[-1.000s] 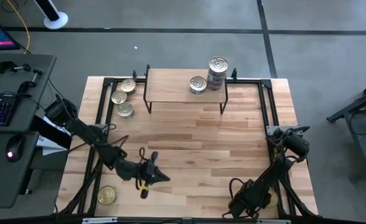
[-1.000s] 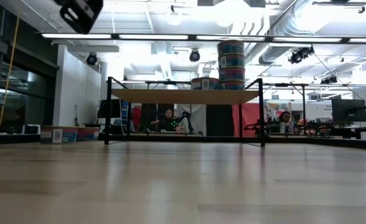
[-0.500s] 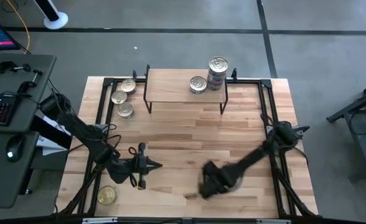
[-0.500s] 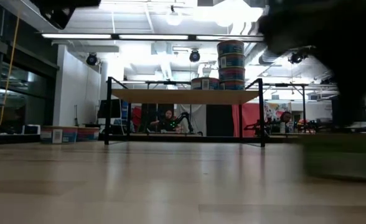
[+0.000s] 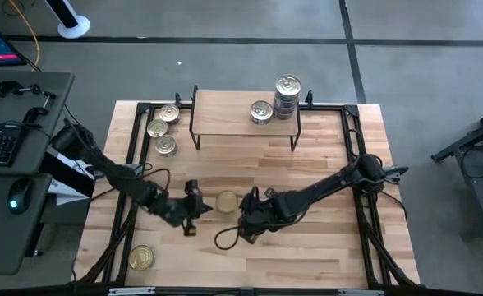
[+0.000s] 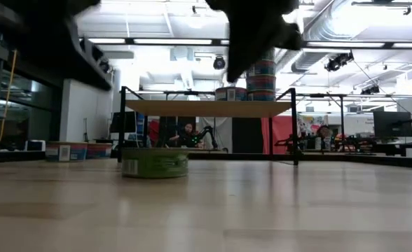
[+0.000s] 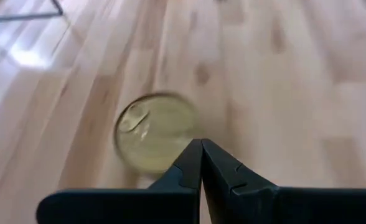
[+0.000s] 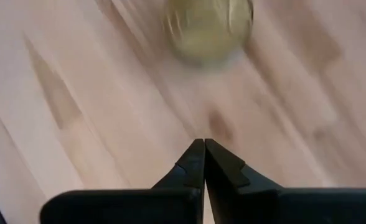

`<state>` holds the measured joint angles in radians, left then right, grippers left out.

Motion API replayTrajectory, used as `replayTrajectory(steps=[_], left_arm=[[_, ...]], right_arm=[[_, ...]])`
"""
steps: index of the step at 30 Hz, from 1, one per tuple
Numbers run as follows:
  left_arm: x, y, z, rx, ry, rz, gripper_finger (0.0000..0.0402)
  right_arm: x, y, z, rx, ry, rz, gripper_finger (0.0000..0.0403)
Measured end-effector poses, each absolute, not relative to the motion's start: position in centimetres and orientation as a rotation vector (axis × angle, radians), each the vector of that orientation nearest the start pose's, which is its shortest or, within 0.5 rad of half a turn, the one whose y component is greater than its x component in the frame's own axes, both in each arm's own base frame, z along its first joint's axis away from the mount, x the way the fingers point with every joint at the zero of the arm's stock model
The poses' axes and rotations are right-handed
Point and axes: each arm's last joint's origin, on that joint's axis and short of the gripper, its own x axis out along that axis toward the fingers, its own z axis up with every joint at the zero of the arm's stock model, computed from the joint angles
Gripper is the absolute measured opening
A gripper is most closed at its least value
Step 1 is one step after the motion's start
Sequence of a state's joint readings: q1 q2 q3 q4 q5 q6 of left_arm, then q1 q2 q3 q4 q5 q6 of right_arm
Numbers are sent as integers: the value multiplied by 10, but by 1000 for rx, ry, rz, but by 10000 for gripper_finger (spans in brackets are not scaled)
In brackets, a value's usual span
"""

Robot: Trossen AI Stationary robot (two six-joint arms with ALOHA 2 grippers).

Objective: Stack canned seafood by type on shelf
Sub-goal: Put the green tuna can on the shelf

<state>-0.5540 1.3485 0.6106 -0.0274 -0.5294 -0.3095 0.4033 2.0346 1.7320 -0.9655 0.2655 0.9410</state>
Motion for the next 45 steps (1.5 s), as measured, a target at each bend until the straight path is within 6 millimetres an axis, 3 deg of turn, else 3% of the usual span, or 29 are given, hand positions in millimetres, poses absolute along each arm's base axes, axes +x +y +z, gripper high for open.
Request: replayTrajectory(steps=[4, 8, 15, 21, 27, 35, 45], left_arm=[[219, -90, 157, 98, 651, 36, 0], [216, -65, 149, 27, 560, -39, 0], [221, -46, 140, 4, 540, -180, 0], [237, -43, 131, 31, 580, -162, 0], [260, -46, 124, -27, 639, -89, 0], [262, -48, 127, -80, 768, -19, 0], [256, -61, 128, -59, 799, -56, 0]], right_arm=[[379, 157, 198, 559, 1239, -433, 0], [384, 151, 170, 702, 1146, -423, 0], [388, 107, 142, 667, 1127, -435, 0], [394, 70, 136, 507, 1164, -267, 0], [406, 46, 140, 339, 1081, -137, 0], [412, 37, 143, 259, 1036, 15, 0], [421, 41, 129, 310, 985, -15, 0]])
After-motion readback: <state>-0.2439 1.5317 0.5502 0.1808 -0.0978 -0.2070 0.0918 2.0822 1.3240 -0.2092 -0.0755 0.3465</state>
